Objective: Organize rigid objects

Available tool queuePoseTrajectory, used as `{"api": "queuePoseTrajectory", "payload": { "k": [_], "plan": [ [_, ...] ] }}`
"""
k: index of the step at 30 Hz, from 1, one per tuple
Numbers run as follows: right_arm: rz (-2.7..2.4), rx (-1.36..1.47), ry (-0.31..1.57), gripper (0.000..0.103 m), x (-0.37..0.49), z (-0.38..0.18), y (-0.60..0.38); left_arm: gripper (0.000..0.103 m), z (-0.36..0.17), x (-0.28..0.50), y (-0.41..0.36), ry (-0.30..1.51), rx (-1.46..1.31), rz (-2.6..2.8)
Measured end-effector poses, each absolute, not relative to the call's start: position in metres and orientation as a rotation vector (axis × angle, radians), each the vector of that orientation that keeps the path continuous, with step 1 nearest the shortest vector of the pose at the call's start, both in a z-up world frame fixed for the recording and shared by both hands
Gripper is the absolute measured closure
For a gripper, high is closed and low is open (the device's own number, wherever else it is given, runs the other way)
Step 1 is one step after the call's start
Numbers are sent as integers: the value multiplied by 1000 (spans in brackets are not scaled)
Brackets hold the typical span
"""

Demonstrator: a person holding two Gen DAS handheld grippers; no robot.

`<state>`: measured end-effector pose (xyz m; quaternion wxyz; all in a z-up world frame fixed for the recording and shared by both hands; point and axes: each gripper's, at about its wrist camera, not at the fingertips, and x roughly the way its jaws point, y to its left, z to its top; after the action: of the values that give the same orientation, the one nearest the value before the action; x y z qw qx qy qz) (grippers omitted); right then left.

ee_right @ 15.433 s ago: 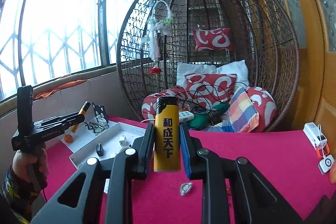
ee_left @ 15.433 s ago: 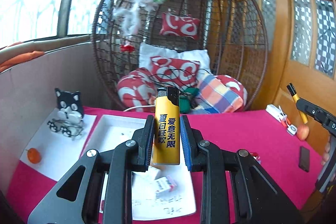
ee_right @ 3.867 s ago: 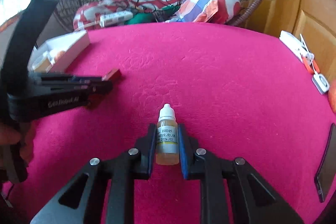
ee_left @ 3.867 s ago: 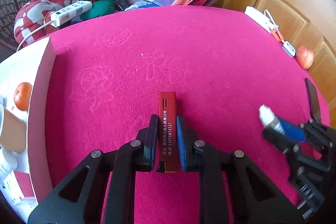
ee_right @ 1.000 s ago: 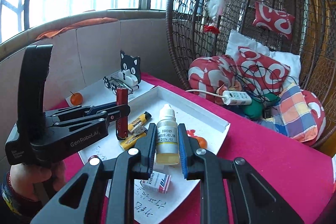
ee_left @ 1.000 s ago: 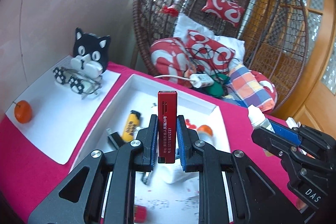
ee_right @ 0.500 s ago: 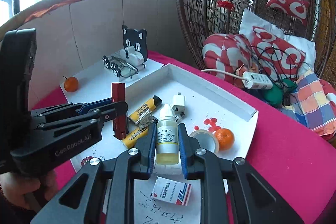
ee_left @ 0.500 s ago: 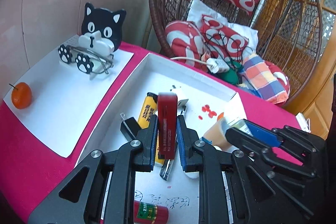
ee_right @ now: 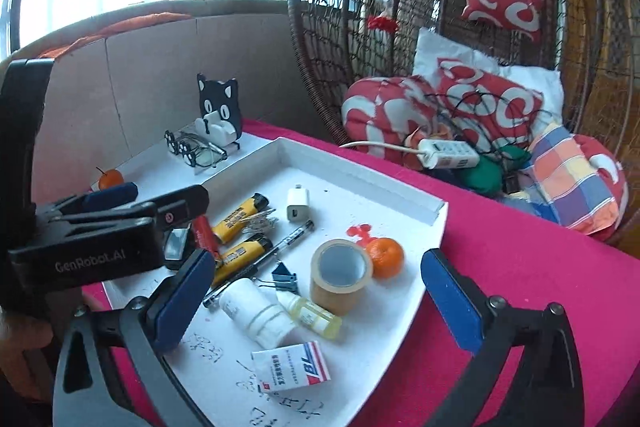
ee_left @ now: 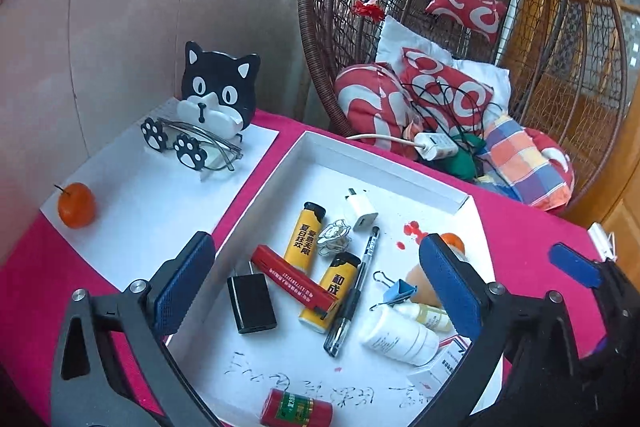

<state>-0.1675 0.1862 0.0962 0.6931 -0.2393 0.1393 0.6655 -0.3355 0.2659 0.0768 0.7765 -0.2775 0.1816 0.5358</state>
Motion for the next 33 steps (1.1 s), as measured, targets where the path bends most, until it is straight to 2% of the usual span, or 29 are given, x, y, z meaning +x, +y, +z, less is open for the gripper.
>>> {"api": "queuePoseTrajectory", "payload": {
  "k": [14,22,33],
  "plan": [
    [1452,-461,382,0,-138,97,158,0,113,-326,235,357,-521,1133],
    [1405,-386,407,0,-114,104,141,0,129,-293,216,476,-391,1204],
    [1376,-273,429,0,-83,114,114,0,153,-280,186,437,-367,1169]
  ]
}}
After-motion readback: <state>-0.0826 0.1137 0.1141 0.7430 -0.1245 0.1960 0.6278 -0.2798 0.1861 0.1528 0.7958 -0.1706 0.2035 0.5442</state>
